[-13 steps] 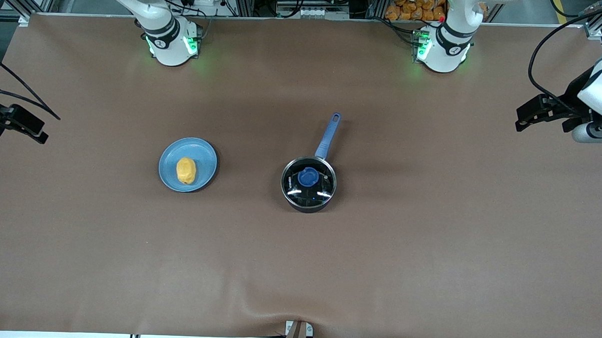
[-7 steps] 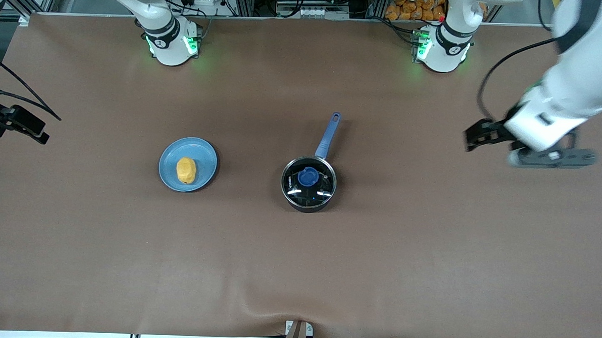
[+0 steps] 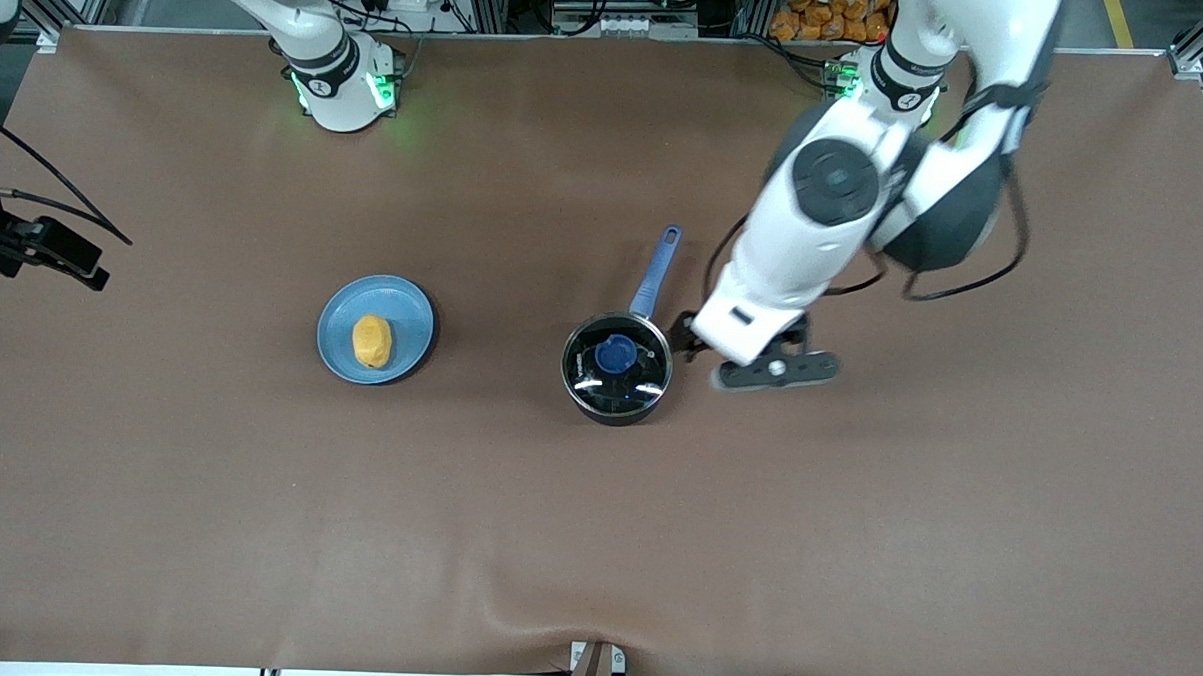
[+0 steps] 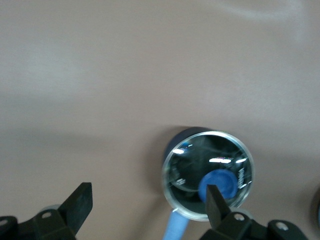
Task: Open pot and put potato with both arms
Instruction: 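Reach the left gripper to the lid knob while the right gripper reaches the potato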
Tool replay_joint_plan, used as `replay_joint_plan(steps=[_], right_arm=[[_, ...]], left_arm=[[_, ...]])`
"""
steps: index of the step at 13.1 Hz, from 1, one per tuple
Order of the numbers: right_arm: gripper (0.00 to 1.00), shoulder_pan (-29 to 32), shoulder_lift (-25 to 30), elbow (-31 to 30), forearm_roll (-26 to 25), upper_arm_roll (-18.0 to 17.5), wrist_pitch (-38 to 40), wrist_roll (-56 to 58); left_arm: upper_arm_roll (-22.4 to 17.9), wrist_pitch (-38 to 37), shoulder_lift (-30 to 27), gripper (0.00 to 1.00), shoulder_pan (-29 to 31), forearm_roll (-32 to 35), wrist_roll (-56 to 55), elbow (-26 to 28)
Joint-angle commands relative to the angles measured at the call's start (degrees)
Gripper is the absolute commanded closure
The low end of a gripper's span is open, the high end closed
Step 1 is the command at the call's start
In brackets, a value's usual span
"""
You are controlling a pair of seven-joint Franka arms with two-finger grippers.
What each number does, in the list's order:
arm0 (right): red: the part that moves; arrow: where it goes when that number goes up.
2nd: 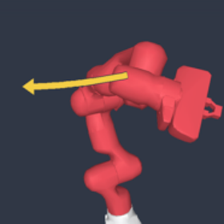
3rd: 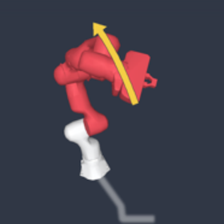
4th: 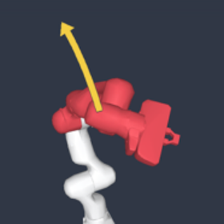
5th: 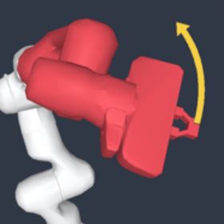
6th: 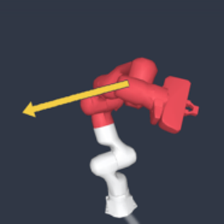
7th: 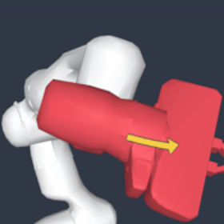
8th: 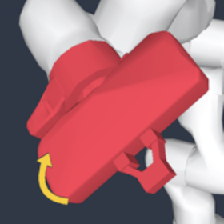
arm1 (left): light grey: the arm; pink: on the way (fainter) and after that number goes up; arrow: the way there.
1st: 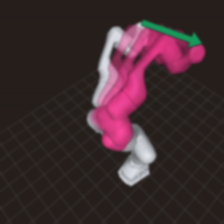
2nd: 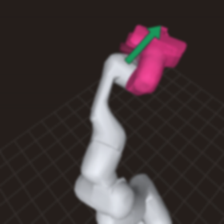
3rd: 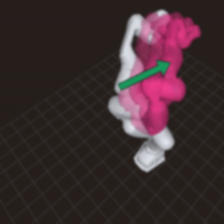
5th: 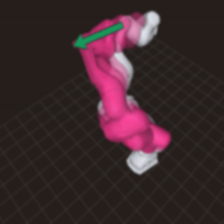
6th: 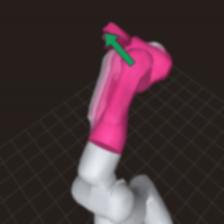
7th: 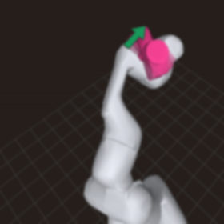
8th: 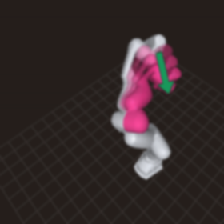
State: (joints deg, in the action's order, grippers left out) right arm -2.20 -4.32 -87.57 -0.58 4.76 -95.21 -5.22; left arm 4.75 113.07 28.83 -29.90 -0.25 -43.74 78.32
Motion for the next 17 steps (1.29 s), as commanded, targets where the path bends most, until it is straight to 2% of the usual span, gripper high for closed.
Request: replay_joint_plan(steps=[1,6,11,13,15,17], right_arm=[[0.00,0.4,-3.1,1.3,0.6,0.1,-1.1,0.4],[0.00,-2.3,-5.3,0.4,0.9,0.2,-2.9,0.4],[0.00,-5.0,-3.1,-12.8,0.9,0.3,-15.2,0.2],[0.00,-6.2,-1.9,-18.7,1.6,0.2,-17.9,0.2],[0.00,-6.5,-0.3,-27.5,5.2,0.1,-26.3,0.2],[0.00,-8.0,-0.3,-32.7,6.2,0.1,-32.1,0.2]], left_arm=[[-1.0,3.5,6.7,0.00,-3.4,-0.1,-8.0,-6.0],[-1.1,4.2,9.9,0.00,-8.0,0.6,-29.1,-5.6],[-1.1,5.2,12.3,0.00,-10.5,1.7,-42.5,-5.1],[-1.1,5.8,13.1,0.00,-10.9,2.5,-43.8,-5.1],[-1.1,5.8,13.9,0.00,-11.1,3.9,-43.8,-4.9],[-1.0,5.8,14.6,0.00,-11.6,4.6,-43.9,-4.7]])
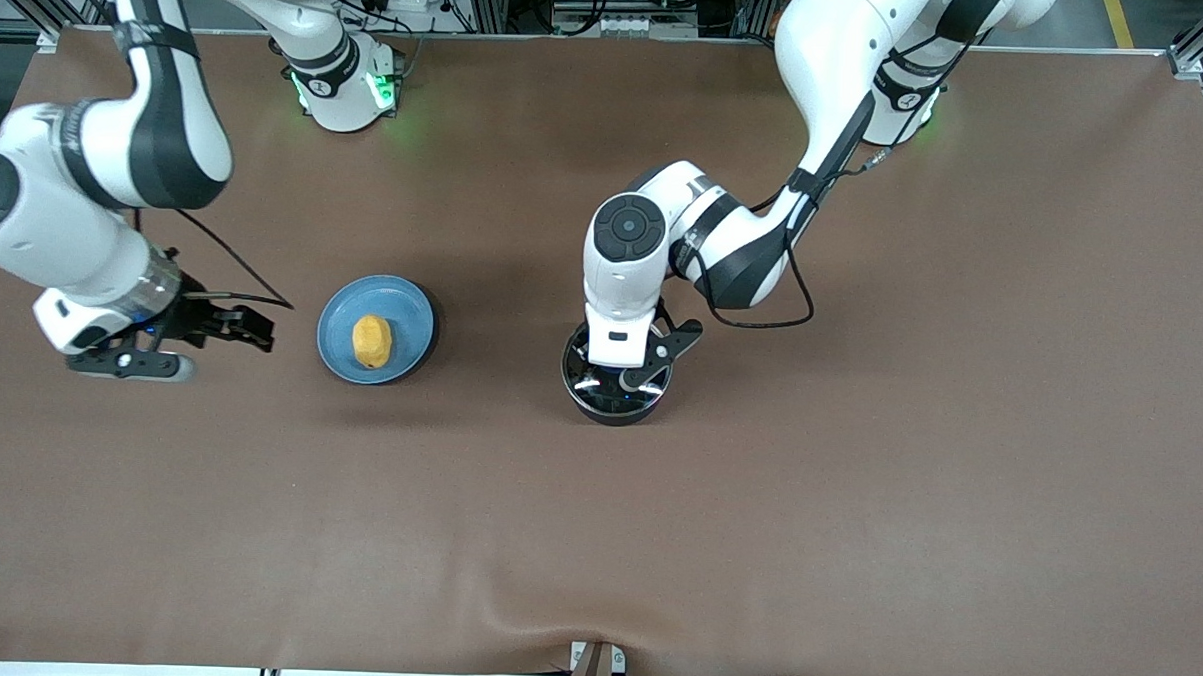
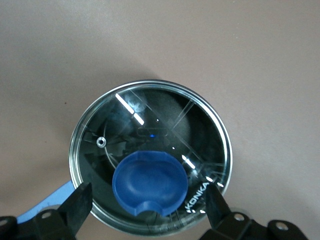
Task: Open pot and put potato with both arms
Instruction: 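Reach the left gripper to the lid knob while the right gripper reaches the potato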
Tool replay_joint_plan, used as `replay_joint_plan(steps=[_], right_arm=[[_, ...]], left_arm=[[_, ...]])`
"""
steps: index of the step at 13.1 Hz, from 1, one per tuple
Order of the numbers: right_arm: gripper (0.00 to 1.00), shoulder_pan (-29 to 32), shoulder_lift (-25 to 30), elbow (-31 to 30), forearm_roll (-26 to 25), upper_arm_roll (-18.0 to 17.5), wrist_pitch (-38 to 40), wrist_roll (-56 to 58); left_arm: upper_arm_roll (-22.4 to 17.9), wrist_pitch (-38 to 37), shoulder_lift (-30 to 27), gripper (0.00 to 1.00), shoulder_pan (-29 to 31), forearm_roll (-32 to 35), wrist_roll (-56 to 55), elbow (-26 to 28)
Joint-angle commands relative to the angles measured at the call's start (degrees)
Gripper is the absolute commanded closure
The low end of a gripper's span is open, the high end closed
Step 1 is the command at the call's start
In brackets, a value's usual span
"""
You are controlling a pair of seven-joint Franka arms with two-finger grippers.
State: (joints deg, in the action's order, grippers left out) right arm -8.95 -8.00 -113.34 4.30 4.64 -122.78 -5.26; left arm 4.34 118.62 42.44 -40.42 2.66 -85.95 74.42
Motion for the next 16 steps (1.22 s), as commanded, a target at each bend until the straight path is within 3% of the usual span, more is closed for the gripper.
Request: replay_joint_plan(steps=[1,5,8,10,14,16], right_arm=[[0.00,-1.9,3.4,-8.5,1.3,0.2,-6.1,0.0],[0.00,-4.7,1.1,-14.2,2.6,0.2,-13.9,-0.6],[0.00,-5.6,-2.4,-14.5,8.2,0.2,-16.2,-0.5],[0.00,-6.4,-5.3,-14.6,8.3,0.1,-18.9,-0.5],[0.00,-7.6,-9.3,-14.7,8.4,-0.2,-23.4,-0.5],[0.00,-7.6,-9.9,-14.7,8.4,-0.3,-23.4,-0.6]], left_arm=[[-0.6,0.3,1.1,0.00,-1.1,1.7,-1.7,-0.8],[-0.6,0.3,2.2,0.00,-1.1,1.7,-1.6,-0.9],[-0.6,0.3,2.2,0.18,-1.0,1.7,-0.8,-0.9],[-0.6,0.3,2.2,0.37,-0.8,1.7,-0.8,-0.9],[-0.6,0.3,1.6,1.00,-0.5,1.6,-0.8,-1.0],[-0.6,-0.1,0.5,1.00,-0.5,1.6,-1.1,-1.0]])
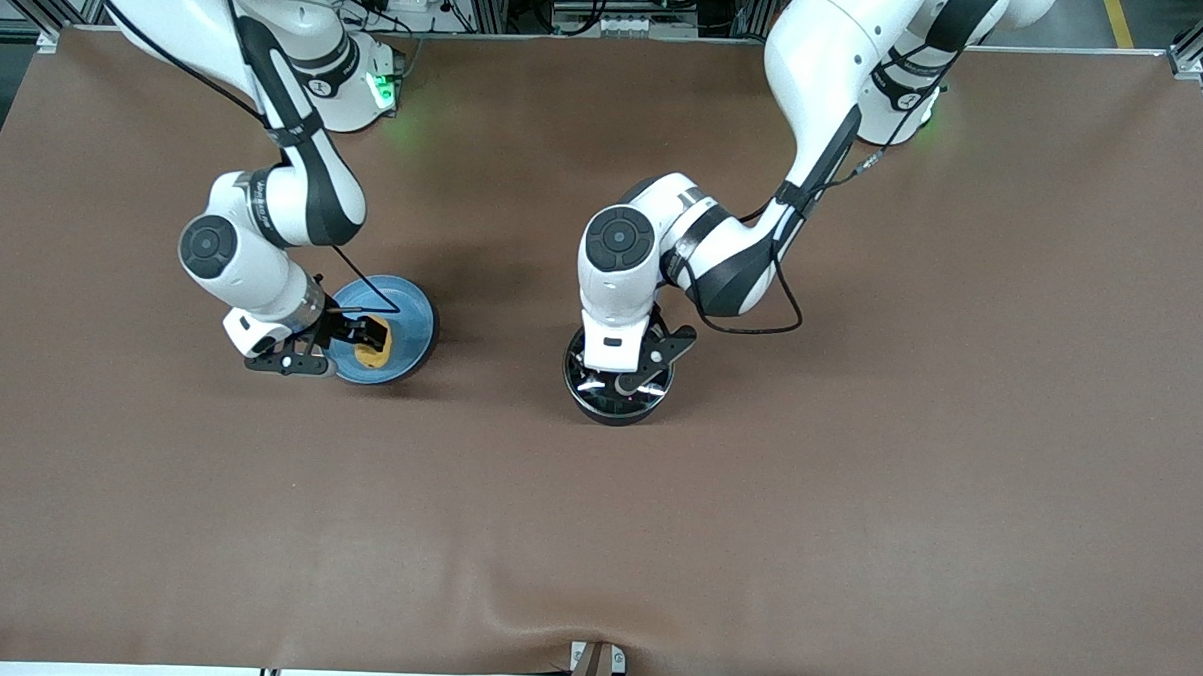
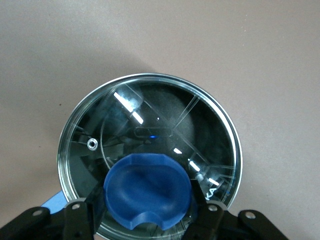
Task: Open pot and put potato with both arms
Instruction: 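Lift the glass lid with the left gripper while the right gripper grasps the potato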
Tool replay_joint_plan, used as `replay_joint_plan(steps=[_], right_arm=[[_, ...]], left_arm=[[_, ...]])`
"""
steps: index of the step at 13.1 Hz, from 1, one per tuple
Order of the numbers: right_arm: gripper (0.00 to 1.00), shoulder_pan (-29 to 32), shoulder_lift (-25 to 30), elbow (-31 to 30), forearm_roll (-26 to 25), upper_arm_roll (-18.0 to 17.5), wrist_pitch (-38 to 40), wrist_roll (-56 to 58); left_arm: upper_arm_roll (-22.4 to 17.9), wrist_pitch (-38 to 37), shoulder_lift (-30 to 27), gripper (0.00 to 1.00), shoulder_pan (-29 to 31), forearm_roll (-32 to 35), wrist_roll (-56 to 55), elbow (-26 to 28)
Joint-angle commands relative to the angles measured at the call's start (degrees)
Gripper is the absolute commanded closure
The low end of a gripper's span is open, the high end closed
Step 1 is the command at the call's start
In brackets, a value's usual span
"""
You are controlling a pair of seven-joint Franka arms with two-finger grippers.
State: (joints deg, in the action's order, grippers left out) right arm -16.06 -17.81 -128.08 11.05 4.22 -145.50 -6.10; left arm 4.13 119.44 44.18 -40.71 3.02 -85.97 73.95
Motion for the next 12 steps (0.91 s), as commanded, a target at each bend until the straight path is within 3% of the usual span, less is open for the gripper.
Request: replay_joint_plan(steps=[1,7,10,11,12], right_arm=[[0.00,-0.5,-0.6,0.0,1.8,0.1,-0.8,0.1],[0.00,-0.9,-4.5,0.2,4.7,-1.0,-3.5,0.1],[0.03,-1.3,-5.1,0.2,4.8,-1.1,-4.5,0.1],[0.26,-1.3,-5.1,0.2,4.8,-1.1,-4.5,0.1],[0.42,-1.3,-5.1,0.2,4.8,-1.0,-4.5,0.2]], left_arm=[[-0.3,-1.2,-2.3,1.00,-0.2,1.4,-1.0,-0.6],[0.2,-8.4,-13.1,1.00,7.8,0.7,12.5,1.2],[0.3,-8.5,-14.8,1.00,12.7,0.2,19.4,3.6],[0.2,-8.5,-15.3,1.00,14.2,0.2,22.5,4.9],[0.2,-8.5,-16.7,1.00,16.1,0.3,25.9,7.2]])
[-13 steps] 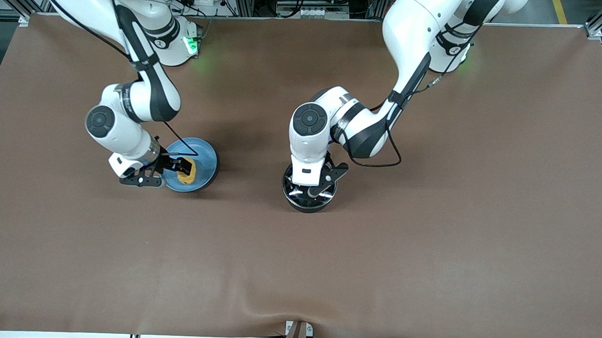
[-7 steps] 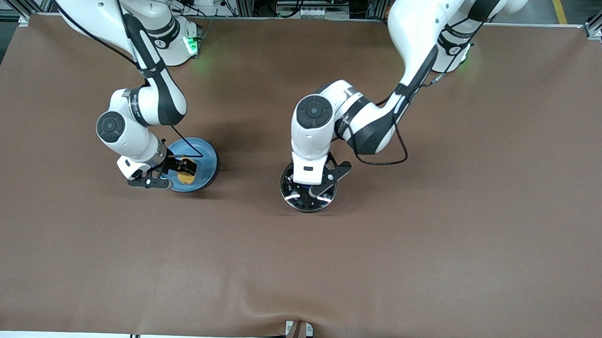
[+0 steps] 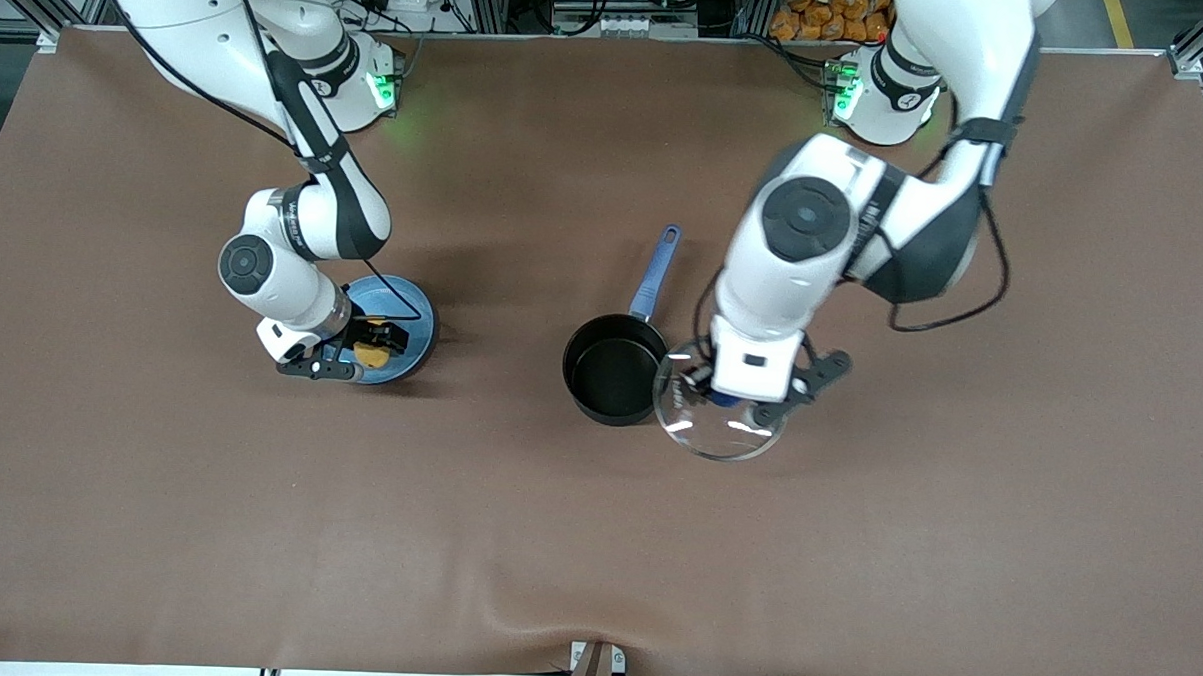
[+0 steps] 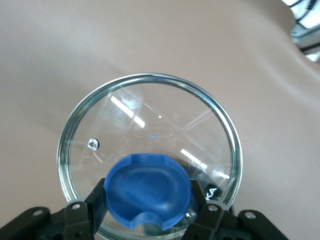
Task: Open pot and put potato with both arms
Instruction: 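Lift the glass lid with the left gripper while the right gripper grasps the potato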
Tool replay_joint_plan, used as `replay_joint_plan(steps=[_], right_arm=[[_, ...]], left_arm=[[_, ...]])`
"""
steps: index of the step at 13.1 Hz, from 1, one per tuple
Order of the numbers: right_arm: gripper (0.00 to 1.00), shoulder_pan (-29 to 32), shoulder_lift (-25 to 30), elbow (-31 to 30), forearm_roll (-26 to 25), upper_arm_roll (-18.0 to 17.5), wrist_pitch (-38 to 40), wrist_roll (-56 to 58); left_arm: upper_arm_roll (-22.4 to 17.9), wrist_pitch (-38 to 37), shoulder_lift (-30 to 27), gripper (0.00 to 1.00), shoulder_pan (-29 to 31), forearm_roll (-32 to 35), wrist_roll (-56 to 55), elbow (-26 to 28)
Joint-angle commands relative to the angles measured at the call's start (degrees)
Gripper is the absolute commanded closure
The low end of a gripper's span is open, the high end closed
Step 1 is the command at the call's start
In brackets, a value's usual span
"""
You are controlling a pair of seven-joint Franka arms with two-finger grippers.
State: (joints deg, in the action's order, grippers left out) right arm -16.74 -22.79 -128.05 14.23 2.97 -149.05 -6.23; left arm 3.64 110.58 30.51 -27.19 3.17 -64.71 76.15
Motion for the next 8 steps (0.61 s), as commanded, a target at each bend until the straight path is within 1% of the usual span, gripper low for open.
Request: replay_joint_plan(steps=[1,2,3,4,5,7,8], right_arm=[[0.57,-0.6,-0.1,0.2,1.6,0.3,-0.9,0.3],[0.72,-0.6,-0.1,0.2,1.5,0.3,-0.9,0.3],[0.84,-0.5,-0.1,0.2,1.5,0.3,-0.8,0.7],[0.94,-0.1,-0.1,0.2,1.5,0.3,-0.7,1.2],[1.00,0.2,0.3,0.3,1.5,0.3,-0.2,1.2],[1.00,0.9,2.7,0.8,1.5,0.4,3.0,1.2],[1.00,1.1,4.4,1.0,1.4,0.5,5.1,1.3]], left_arm=[[0.7,0.4,-4.4,1.00,4.5,0.3,8.4,7.7],[0.7,0.4,-5.8,1.00,6.7,0.3,12.6,9.5],[0.7,0.4,-7.2,1.00,9.1,0.3,16.6,11.5],[0.7,0.4,-8.3,1.00,11.3,0.5,20.5,13.7],[0.7,0.6,-9.3,1.00,13.9,0.8,24.9,15.9],[0.7,1.4,-9.4,1.00,18.5,0.8,29.9,18.9],[0.8,2.5,-9.0,1.00,20.4,0.4,30.1,20.1]])
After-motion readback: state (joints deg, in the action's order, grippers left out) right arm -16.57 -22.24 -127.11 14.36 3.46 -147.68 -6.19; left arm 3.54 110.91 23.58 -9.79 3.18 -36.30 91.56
